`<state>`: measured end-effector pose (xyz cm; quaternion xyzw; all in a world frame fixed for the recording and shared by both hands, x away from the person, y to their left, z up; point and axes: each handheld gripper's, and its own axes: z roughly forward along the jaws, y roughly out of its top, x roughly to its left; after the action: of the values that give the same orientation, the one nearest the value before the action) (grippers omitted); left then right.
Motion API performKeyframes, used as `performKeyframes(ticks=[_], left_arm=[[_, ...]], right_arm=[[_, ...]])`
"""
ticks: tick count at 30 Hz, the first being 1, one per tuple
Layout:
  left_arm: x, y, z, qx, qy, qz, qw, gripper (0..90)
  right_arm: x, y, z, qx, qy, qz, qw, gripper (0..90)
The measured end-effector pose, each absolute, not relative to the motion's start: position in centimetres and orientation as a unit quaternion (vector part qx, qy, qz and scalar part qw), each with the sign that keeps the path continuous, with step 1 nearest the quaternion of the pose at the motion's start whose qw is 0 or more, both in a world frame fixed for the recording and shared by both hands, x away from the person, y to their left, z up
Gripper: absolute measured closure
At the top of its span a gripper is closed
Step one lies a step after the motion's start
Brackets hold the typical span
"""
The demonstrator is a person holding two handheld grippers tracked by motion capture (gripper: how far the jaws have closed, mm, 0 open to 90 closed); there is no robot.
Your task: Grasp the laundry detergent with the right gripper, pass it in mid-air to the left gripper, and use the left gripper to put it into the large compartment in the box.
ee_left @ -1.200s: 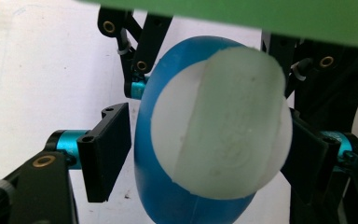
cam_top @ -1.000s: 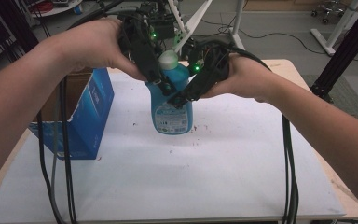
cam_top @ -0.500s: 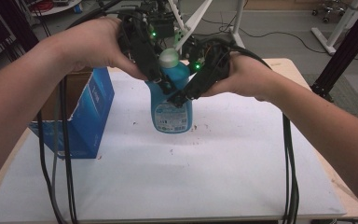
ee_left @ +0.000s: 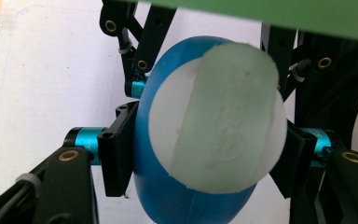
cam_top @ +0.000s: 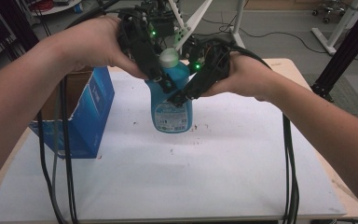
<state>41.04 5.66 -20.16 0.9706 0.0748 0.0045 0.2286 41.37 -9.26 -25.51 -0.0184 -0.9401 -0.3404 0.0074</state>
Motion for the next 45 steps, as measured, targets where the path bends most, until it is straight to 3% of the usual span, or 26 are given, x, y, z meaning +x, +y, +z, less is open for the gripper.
performKeyframes(ticks=[22, 25, 30, 34, 35, 45], left_arm=[[40.9, 6.0, -19.8, 0.967, 0.069, 0.009, 0.246, 36.6], [40.9, 5.9, -19.9, 0.968, 0.070, 0.006, 0.242, 36.7], [40.9, 6.0, -19.9, 0.969, 0.072, 0.007, 0.238, 36.8], [40.8, 6.2, -19.8, 0.968, 0.075, 0.006, 0.238, 36.8], [40.8, 6.3, -19.7, 0.968, 0.076, 0.005, 0.239, 36.8], [40.4, 6.9, -19.1, 0.965, 0.088, 0.007, 0.245, 36.8]], right_arm=[[41.6, -9.5, -25.3, -0.017, -0.935, -0.353, 0.018, 45.2], [41.6, -9.5, -25.3, -0.011, -0.935, -0.353, 0.018, 39.6], [41.5, -9.5, -25.3, -0.013, -0.933, -0.359, 0.031, 21.3], [41.4, -9.7, -25.2, -0.011, -0.934, -0.356, 0.042, 19.1], [41.4, -9.8, -25.2, -0.019, -0.934, -0.354, 0.032, 12.5], [41.7, -11.9, -25.1, -0.046, -0.941, -0.333, 0.030, 12.5]])
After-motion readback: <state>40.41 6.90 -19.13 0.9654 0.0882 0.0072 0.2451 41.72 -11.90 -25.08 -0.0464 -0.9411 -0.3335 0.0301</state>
